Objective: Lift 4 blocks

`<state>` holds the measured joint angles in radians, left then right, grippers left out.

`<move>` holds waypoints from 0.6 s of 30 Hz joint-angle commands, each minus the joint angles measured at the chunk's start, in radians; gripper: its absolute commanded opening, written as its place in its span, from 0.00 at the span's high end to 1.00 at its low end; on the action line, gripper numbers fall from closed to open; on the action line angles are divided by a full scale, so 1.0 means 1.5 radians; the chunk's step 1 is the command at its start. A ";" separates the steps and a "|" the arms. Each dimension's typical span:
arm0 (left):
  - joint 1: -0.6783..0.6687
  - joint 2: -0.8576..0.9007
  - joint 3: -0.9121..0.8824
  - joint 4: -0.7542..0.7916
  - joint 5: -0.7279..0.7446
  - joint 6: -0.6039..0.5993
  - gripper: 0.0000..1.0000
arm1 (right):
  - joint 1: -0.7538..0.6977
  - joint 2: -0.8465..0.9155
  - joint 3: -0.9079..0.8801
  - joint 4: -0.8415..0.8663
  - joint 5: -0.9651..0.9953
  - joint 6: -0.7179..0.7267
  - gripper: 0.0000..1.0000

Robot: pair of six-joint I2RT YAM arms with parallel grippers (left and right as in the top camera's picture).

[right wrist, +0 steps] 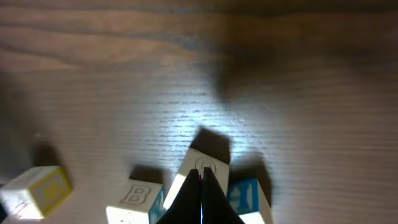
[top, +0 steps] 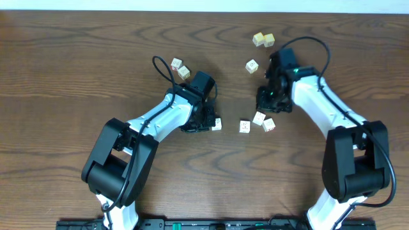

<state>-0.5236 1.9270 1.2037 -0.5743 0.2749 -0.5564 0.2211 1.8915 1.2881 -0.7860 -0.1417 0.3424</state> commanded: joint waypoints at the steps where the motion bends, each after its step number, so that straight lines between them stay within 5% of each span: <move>1: 0.003 0.005 -0.006 -0.002 -0.011 0.004 0.93 | 0.007 0.006 -0.035 0.051 0.017 0.037 0.99; 18: 0.003 0.005 -0.006 0.002 -0.012 0.004 0.93 | 0.007 0.006 -0.065 0.061 -0.114 -0.084 0.99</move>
<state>-0.5236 1.9270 1.2037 -0.5716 0.2707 -0.5564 0.2268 1.8915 1.1934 -0.6880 -0.2398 0.2779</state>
